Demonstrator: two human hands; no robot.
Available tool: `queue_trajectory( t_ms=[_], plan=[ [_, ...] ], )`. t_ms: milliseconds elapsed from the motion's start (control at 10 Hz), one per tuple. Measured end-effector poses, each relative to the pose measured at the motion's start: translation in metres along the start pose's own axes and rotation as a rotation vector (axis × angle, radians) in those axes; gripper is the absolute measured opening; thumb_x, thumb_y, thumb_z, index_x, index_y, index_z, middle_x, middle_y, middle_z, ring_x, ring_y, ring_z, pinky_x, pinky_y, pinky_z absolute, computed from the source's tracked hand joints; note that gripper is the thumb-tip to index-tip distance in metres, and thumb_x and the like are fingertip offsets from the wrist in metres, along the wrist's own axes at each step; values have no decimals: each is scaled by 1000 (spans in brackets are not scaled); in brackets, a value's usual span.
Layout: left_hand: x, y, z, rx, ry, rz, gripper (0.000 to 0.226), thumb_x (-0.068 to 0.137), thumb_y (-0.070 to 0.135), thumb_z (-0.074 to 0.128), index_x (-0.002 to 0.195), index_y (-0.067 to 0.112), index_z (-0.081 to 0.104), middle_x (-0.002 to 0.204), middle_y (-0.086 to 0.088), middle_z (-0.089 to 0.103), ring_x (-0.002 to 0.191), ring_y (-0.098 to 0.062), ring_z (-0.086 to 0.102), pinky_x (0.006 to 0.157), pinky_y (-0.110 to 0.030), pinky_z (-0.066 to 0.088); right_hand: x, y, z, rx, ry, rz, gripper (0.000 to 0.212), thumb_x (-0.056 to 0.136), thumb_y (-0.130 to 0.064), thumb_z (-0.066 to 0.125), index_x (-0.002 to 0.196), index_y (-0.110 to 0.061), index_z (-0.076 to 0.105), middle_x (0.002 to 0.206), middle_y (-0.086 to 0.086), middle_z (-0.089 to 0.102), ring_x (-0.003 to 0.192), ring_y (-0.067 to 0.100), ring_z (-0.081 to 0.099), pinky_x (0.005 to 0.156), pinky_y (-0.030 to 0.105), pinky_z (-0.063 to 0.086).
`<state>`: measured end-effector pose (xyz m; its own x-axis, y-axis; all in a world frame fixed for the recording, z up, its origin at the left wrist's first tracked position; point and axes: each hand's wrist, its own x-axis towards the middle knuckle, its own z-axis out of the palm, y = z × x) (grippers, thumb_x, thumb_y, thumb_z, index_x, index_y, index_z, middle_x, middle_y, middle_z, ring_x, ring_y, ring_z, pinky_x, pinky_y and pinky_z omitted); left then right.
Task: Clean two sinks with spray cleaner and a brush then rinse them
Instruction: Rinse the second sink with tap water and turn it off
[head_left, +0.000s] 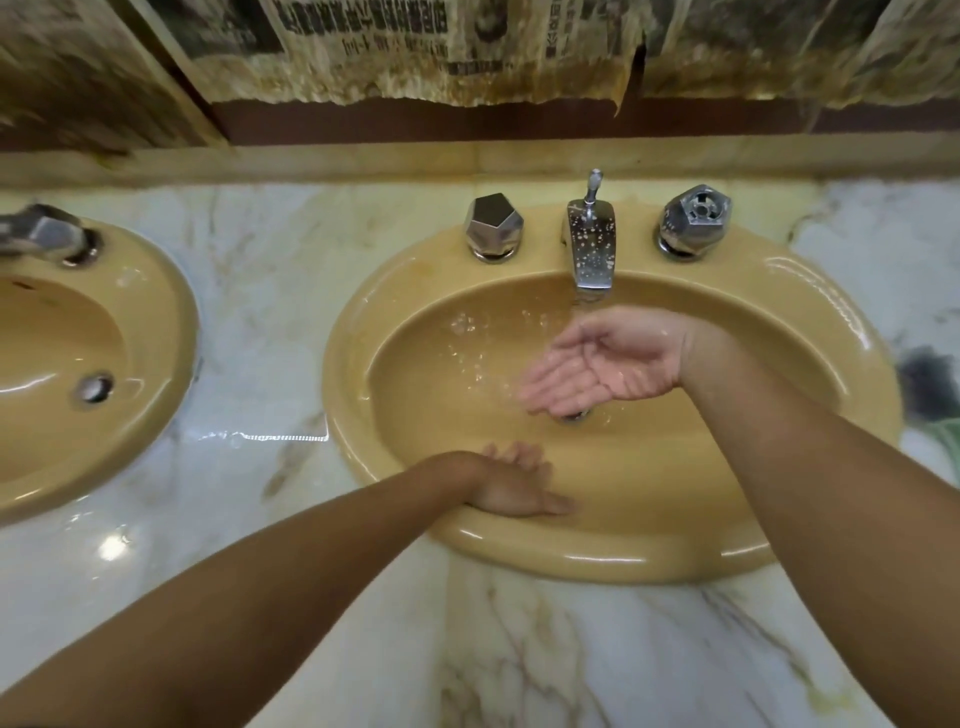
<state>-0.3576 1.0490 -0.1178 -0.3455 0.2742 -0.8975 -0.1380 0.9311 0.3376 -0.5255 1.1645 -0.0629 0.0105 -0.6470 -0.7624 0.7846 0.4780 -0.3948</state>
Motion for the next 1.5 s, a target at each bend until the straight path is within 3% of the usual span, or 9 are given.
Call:
queue_trajectory(
  t_ms=[300,500,700,800,900,1000,1100,1400,1500],
  plan=[
    [-13,-83,-24,729,504,-329,77,104,59,16,160,14,-11,166,-4,-22,152,-20,-25,123,-45,-16,6,10,3,613,89,-291,43,106,-17,31,128,12,54,121,31,65,107,39,68,89,45,56],
    [7,19,5,-155,-24,57,86,101,69,25,162,15,-1,169,-3,-11,156,-23,-9,125,-44,-3,2,35,3,-213,-7,127,39,100,-13,38,113,14,62,107,31,70,96,36,73,85,38,60],
    [-9,-68,-15,549,350,-253,78,102,65,15,161,20,-8,168,0,-20,153,-19,-21,124,-43,-12,8,51,-24,-277,651,-185,31,97,-14,47,107,9,66,103,23,71,94,33,70,89,41,57],
    [-3,-67,-26,469,396,-228,79,103,60,27,162,12,4,169,-6,-13,155,-21,-15,125,-42,-10,-3,74,-29,-938,675,-151,30,102,-24,44,96,-1,62,104,19,64,97,27,60,78,32,40],
    [8,-9,-39,-625,512,-117,61,104,56,38,134,9,61,151,-15,48,131,-27,50,109,-38,36,-11,114,-46,-1462,630,154,60,104,-49,34,149,-10,36,163,15,20,149,32,20,115,40,23],
    [15,31,-66,-1951,473,123,51,110,40,36,129,0,60,134,-17,63,116,-27,64,103,-38,50,-22,136,-60,-1618,637,261,79,100,-60,30,159,-12,11,167,6,-10,154,26,-8,122,49,4],
    [22,48,-82,-2468,418,249,48,112,27,29,136,-7,53,139,-20,59,129,-32,58,108,-40,47,-25,139,-62,-1623,668,252,81,99,-61,31,160,-13,7,167,6,-11,154,24,-9,123,48,1],
    [7,77,-103,-2041,403,396,44,109,30,35,135,0,54,145,-16,53,135,-28,51,108,-38,46,-30,135,-60,-1656,704,253,85,98,-58,37,160,-11,1,167,9,-13,154,26,-11,124,46,-2],
    [12,59,-101,-2402,434,432,45,110,28,31,137,-3,48,145,-23,50,139,-33,46,113,-44,40,-39,133,-69,-1747,777,237,84,99,-56,35,160,-10,0,166,11,-16,153,26,-15,124,46,-5]
  ],
)
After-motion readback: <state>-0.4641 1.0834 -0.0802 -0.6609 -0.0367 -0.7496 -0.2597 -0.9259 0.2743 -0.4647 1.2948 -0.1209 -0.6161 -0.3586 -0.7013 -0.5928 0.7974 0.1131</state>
